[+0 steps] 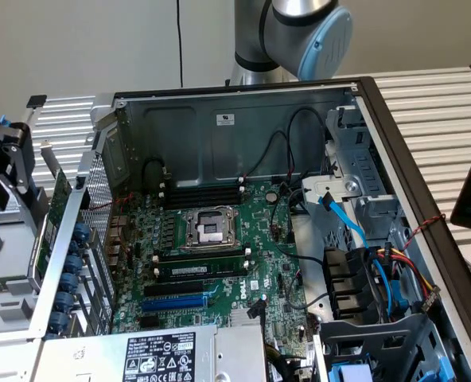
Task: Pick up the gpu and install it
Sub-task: 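Pick up the gpu and move the gpu toward the slot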
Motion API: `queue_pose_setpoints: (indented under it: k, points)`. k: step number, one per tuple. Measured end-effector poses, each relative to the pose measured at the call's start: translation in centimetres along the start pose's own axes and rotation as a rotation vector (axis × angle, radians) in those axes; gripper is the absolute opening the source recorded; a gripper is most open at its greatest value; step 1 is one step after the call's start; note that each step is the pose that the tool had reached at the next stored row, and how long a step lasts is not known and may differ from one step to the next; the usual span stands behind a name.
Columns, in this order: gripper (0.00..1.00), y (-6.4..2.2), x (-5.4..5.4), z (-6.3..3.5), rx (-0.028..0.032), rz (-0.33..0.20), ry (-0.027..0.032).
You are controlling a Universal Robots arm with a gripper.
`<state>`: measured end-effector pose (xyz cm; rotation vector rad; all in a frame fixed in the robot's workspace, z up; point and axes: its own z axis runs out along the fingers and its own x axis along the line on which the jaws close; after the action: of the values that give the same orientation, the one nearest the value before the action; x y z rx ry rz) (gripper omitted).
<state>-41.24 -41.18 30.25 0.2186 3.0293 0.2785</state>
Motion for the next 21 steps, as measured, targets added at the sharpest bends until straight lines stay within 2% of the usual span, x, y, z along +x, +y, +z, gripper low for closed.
queue_pose_setpoints:
  k: [3, 5, 6, 7, 12, 14, 17, 21]
  points:
    - [0.47, -0.13, 0.0, 0.50, -0.0082, 0.001, 0.0013]
    - [0.47, -0.19, 0.1, 0.81, -0.0092, -0.004, 0.0024]
    - [0.53, -0.22, 0.1, 0.97, -0.0096, -0.008, 0.0030]
    - [0.53, -0.25, 0.1, 1.16, -0.0099, -0.012, 0.0038]
    - [0.53, -0.37, 0.1, 2.04, -0.0148, -0.074, 0.0157]
    - [0.53, -0.37, 0.0, 2.29, -0.0153, -0.079, 0.0140]
    - [0.53, -0.34, -0.1, 2.57, -0.0163, -0.080, 0.0070]
    - [0.53, -0.43, -0.1, 3.08, -0.0162, -0.077, 0.0030]
